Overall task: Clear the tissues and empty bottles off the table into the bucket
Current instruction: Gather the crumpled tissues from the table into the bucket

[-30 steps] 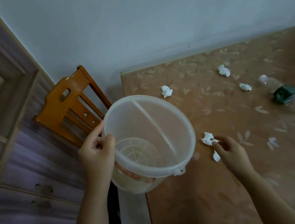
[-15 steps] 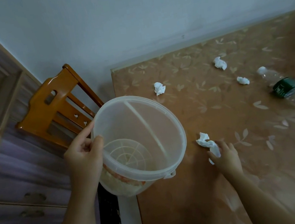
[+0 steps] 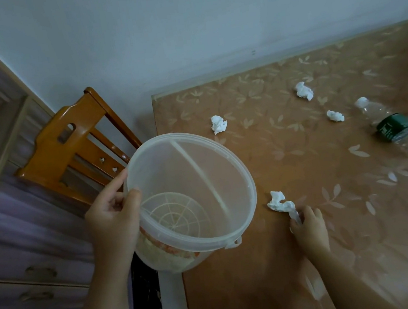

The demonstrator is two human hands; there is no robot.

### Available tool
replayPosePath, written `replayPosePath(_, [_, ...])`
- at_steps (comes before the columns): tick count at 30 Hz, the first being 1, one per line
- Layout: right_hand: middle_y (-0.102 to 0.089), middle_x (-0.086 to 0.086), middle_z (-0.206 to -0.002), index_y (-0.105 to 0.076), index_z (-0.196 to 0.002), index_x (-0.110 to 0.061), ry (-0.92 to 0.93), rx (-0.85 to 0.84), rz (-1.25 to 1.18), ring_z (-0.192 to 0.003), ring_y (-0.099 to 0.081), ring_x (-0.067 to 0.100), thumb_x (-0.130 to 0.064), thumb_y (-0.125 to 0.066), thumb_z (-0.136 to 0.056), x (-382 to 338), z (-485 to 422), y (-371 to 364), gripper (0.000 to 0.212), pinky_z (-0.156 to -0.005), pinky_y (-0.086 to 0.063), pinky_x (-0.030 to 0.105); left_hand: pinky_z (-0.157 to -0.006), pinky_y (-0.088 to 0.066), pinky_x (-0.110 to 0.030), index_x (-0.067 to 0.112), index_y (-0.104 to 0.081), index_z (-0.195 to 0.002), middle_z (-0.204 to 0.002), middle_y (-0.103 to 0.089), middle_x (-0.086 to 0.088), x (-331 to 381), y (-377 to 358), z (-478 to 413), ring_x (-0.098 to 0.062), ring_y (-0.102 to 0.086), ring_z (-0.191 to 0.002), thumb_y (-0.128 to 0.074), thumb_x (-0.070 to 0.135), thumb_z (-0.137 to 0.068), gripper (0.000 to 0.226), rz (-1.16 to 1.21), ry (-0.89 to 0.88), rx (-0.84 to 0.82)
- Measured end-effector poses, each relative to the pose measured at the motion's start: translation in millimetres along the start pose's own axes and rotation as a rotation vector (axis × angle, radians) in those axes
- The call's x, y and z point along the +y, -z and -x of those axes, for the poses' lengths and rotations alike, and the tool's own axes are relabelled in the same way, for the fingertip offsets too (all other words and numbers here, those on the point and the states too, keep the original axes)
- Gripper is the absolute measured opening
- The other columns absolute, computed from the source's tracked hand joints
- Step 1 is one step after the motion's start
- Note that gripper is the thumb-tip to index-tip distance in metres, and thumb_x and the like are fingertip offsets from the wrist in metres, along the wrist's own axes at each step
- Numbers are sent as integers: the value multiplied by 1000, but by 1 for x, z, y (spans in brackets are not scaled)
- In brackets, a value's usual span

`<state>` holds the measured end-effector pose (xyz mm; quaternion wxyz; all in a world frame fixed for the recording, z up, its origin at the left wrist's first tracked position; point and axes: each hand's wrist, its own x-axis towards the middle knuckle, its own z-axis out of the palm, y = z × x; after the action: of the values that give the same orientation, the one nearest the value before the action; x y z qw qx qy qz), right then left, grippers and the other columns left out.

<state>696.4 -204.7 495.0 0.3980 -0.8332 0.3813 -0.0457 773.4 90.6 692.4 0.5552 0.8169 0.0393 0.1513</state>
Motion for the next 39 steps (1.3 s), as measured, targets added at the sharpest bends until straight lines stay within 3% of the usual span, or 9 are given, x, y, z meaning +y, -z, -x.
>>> replayPosePath(7, [-51, 12, -88, -56, -84, -3, 20, 14, -40, -67, -47, 20, -11, -53, -86, 8, 1, -1, 8, -58, -34, 29, -47, -48, -15, 40, -55, -113, -59, -61, 16, 2, -1, 4, -3, -59, -59, -59, 13, -82, 41, 2, 27, -21])
replayPosePath(13, [-57, 12, -85, -59, -82, -4, 4, 8, -114, -72, -51, 21, -12, -57, -86, 10, 2, 4, 9, -59, -35, 27, -53, -49, -22, 46, -55, -106, -59, -61, 13, 6, -1, 9, -6, -58, -57, -60, 13, -82, 42, 6, 16, -37])
replayPosePath(17, [-60, 11, -82, -59, -78, -8, -2, 39, -191, -76, -55, 24, -11, -58, -84, 4, 4, 14, 7, -60, -38, 27, -49, -50, -17, 44, -56, -108, -61, -61, 14, 9, 0, 8, -4, -58, -57, -60, 12, -82, 41, 31, 15, -36])
replayPosePath(24, [-60, 2, -77, -58, -79, -16, 126, 139, -281, -73, -57, 18, -18, -60, -84, -39, 0, 42, 6, -66, -43, 28, -46, -49, -18, 46, -57, -106, -62, -63, 13, 13, -3, 12, -4, -57, -55, -61, 13, -81, 41, 45, 29, -27])
replayPosePath(31, [-61, -7, -70, -55, -69, -29, 238, 188, -405, -64, -57, 4, -30, -62, -83, -100, 12, 73, 16, -54, -39, 13, -49, -48, -23, 40, -60, -107, -60, -58, 4, 16, -11, 11, -3, -52, -50, -62, 12, -80, 39, 67, 49, -18])
replayPosePath(34, [-61, -11, -68, -57, -70, -30, 284, 179, -439, -65, -55, -8, -31, -62, -82, -122, 16, 81, 13, -54, -40, 3, -52, -48, -23, 41, -59, -104, -63, -60, 3, 15, -13, 10, -3, -55, -54, -62, 11, -81, 38, 79, 54, -1])
replayPosePath(39, [-61, -6, -67, -57, -69, -26, 390, 86, -447, -61, -54, -5, -23, -64, -82, -145, 20, 81, 15, -54, -41, 5, -52, -50, -22, 43, -61, -101, -66, -62, 2, 13, -19, 7, -9, -58, -58, -63, 10, -80, 39, 91, 67, 29])
